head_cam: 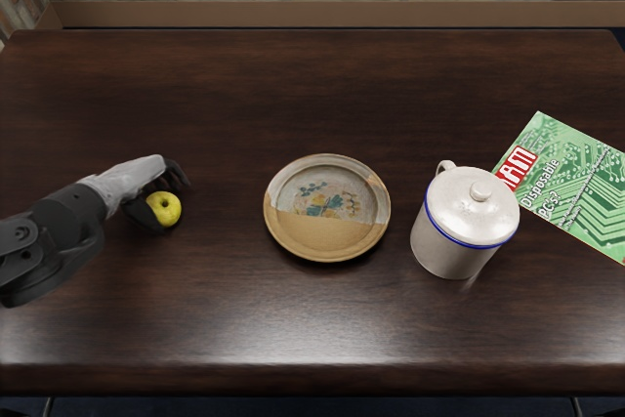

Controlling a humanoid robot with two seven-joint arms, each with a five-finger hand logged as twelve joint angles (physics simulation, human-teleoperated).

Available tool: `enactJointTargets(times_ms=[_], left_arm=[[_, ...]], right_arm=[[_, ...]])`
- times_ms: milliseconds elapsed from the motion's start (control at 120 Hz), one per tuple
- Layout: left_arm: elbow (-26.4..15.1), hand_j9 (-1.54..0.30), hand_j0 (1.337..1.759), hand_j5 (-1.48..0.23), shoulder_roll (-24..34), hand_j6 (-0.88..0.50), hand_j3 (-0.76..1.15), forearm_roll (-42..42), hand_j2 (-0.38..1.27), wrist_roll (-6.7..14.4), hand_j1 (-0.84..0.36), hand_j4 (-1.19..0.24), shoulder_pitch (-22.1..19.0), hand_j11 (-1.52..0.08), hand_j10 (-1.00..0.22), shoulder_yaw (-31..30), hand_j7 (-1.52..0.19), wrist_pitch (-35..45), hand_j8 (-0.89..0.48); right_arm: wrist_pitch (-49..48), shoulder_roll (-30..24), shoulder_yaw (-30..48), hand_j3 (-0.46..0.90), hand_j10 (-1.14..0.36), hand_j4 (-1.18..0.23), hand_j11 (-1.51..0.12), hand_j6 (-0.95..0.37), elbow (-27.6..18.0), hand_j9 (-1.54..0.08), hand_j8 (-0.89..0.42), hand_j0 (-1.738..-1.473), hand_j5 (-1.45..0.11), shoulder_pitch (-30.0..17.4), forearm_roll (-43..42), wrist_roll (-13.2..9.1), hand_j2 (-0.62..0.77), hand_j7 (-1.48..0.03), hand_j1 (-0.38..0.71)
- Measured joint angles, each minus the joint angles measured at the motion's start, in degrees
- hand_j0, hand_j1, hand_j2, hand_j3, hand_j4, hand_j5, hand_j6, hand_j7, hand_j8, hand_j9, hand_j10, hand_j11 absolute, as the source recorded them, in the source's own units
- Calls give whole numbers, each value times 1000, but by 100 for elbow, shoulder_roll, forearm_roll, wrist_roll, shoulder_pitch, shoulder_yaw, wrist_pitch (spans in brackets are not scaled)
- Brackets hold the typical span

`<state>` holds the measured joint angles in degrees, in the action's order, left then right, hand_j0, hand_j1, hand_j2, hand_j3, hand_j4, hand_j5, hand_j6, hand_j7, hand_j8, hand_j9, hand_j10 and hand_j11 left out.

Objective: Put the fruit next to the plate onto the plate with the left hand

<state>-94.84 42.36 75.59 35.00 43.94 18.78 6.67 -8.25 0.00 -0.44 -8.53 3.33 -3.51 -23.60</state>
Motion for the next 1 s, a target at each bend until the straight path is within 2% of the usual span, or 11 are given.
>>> enactJointTargets(times_ms=[275,542,783,900,1000], left_arm=[[-27,-634,1658,-634,-18,-489,0,-4,106,0,-225,-489,0,-634,-489,-6,-634,0,-488],[-26,-697,1657,-683,-60,-519,0,10,181,2,-245,-543,-9,-695,-535,-6,-688,2,-476],[-2,-788,1654,-750,-65,-483,0,14,227,-2,-257,-611,-23,-787,-590,-10,-778,-2,-440],[5,-846,1652,-806,-62,-469,0,8,181,-3,-243,-645,-26,-848,-585,-11,-833,-4,-423],[8,-882,1652,-843,-66,-481,0,1,238,-1,-235,-672,-20,-886,-610,-12,-868,-5,-421]], right_arm=[[-1,0,-1,0,0,0,0,0,0,0,0,-1658,0,17,0,-1,0,0,-349],[-1,0,-2,0,0,0,0,0,0,0,0,-1658,0,19,0,-1,0,0,-349],[5,0,-4,0,0,0,0,0,0,0,0,-1658,0,19,0,1,0,0,-349],[7,0,-1,0,0,0,0,0,0,0,0,-1658,0,19,0,1,0,0,-349],[7,0,-3,0,0,0,0,0,0,0,0,-1658,0,19,0,0,0,0,-349]])
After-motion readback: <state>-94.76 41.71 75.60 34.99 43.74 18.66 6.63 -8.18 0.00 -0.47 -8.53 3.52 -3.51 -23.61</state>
